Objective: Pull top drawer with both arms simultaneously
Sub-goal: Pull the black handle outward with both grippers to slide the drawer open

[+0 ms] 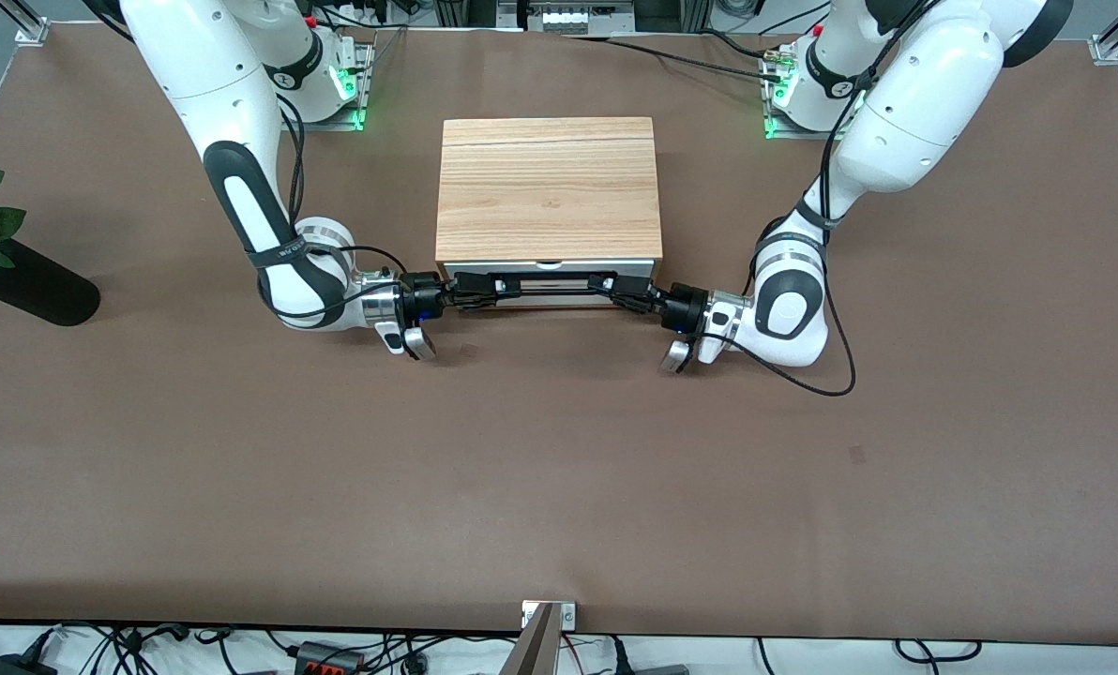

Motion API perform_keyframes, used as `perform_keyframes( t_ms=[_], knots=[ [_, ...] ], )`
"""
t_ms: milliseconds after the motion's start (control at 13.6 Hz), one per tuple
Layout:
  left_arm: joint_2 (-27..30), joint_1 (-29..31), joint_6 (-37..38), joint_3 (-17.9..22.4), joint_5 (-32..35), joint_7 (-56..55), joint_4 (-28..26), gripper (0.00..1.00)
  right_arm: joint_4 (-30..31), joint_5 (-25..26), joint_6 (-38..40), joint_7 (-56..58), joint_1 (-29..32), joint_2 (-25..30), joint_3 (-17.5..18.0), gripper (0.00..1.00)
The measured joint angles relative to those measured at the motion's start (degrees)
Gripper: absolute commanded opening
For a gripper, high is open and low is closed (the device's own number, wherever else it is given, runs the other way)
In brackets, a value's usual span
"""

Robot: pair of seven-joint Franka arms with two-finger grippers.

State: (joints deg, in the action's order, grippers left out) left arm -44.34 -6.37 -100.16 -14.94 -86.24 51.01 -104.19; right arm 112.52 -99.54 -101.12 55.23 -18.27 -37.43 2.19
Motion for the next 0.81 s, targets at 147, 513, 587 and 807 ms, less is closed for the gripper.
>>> perform_keyframes(
  t_ms=[147,513,587,807],
  knots=[
    [-0.4,0.2,-0.3,0.2,-0.4,0.0,1.2,0.21,-2.2,-0.4,-0.2,0.0,0.1,-1.1,-0.1,0.07],
    [-2.1,0.5,-1.7,0.9,-0.5,-0.1,5.7,0.21,-10.5,-0.6,-0.2,-0.3,0.3,-6.0,-0.5,0.07],
    [-2.7,0.5,-1.8,1.1,-0.5,-0.2,6.9,0.21,-12.1,-0.6,-0.4,-0.9,0.4,-6.8,-0.5,0.07],
    [-4.4,0.5,-2.3,1.3,-0.5,-0.3,10.3,0.21,-15.9,-0.6,-0.7,-1.8,0.8,-9.0,-0.6,0.12]
  ],
)
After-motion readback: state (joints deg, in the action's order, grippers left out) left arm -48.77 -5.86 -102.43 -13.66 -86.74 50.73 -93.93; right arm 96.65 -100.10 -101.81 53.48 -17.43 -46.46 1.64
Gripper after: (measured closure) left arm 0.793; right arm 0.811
